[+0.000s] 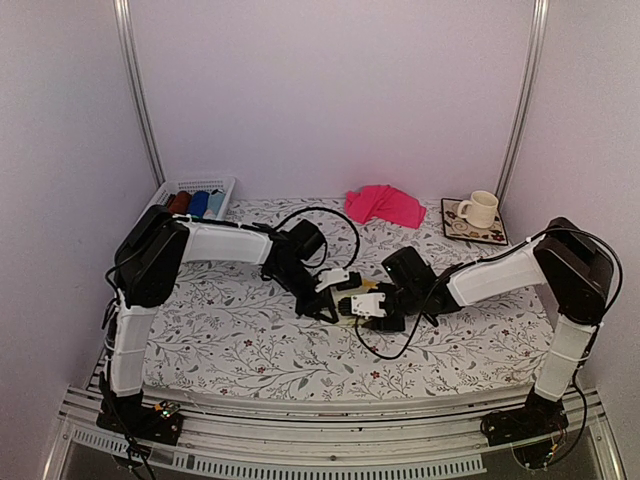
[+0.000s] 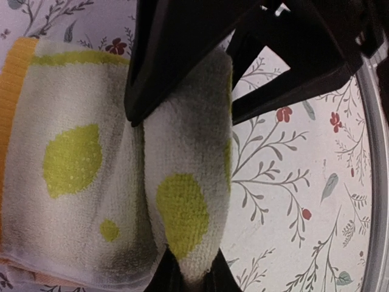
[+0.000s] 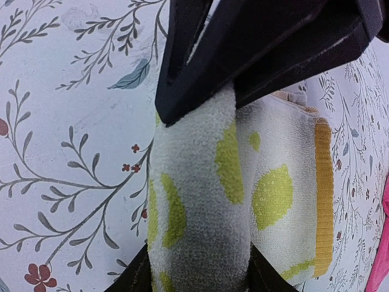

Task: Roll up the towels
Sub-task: Roll the towel at the center of the board.

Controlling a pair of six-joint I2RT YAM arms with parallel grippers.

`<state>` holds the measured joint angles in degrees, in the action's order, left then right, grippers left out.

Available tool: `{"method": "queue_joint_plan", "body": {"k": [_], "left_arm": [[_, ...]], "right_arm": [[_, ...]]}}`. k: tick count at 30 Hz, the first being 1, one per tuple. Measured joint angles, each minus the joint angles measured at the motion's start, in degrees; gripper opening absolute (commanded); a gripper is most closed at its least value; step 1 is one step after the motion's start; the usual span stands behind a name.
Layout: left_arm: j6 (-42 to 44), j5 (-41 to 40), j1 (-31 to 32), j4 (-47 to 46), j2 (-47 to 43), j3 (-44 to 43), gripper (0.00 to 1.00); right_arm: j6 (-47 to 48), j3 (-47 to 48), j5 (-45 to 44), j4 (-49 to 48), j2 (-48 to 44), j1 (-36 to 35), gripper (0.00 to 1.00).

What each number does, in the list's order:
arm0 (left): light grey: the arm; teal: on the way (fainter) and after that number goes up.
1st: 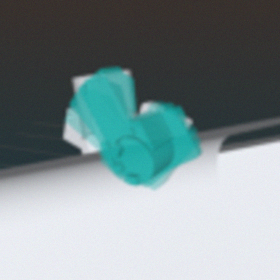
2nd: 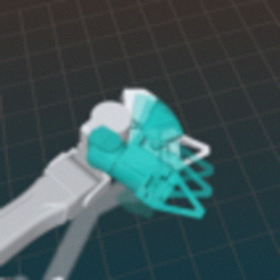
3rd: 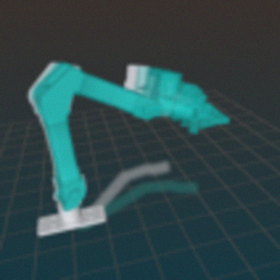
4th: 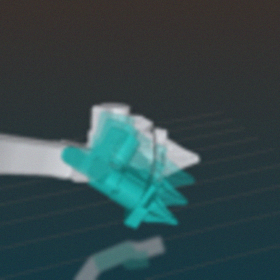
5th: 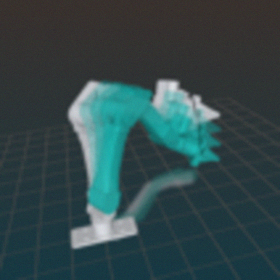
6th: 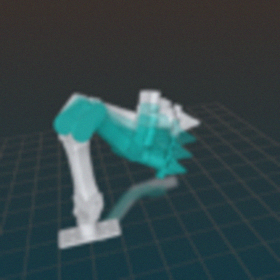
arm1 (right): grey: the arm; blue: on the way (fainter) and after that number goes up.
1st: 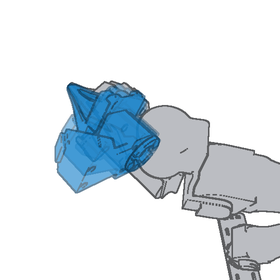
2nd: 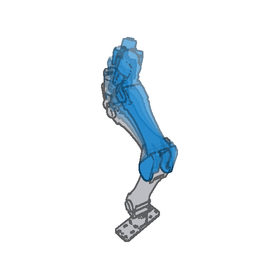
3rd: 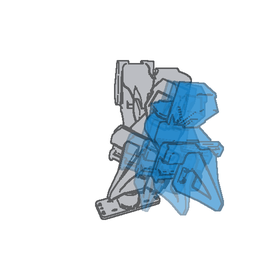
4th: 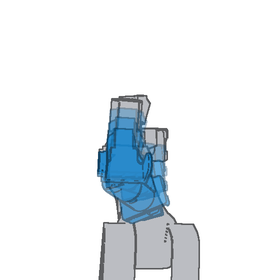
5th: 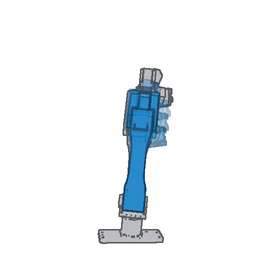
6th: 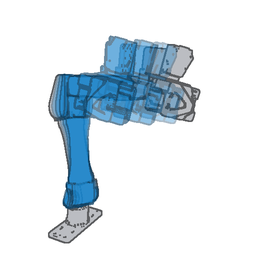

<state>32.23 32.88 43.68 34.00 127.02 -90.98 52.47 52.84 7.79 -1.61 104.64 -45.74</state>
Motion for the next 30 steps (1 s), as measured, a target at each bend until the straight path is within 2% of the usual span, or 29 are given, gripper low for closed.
{"method": "queue_joint_plan", "body": {"k": [5,7,10,11,16,18,20,30], "left_arm": [[-0.55,1.57,-0.76,0.44,0.39,-0.33,0.19],[-0.9,2.08,-1.05,0.83,0.55,-0.61,0.32],[-0.81,2.43,-1.51,1.27,0.59,-0.68,0.45],[-1.2,2.36,-1.64,1.42,0.59,-0.68,0.53],[-2.03,1.03,-2.19,0.83,0.35,-0.31,0.79],[-2.19,0.17,-2.27,-0.28,-0.59,1.01,0.94],[-2.16,-1.22,-2.29,-1.46,-2.19,2.84,0.97],[-2.84,-10.73,-2.71,-13.14,-13.73,16.33,0.97]], "right_arm": [[-0.22,0.48,-0.13,0.22,0.7,-0.02,0.27],[-0.39,0.94,-0.04,0.5,1.05,-0.02,0.22],[-0.7,1.86,0.33,1.27,1.36,-0.02,0.2],[-0.76,2.12,0.48,1.62,1.4,-0.02,0.15],[-1.6,3.19,2.38,3.45,1.55,0.13,0.14],[-2.29,3.52,3.56,4.31,1.55,0.46,0.15],[-3.23,4.02,4.87,5.29,1.57,0.87,0.15],[-9.79,6.05,11.72,12.22,1.64,3.26,0.15]]}}
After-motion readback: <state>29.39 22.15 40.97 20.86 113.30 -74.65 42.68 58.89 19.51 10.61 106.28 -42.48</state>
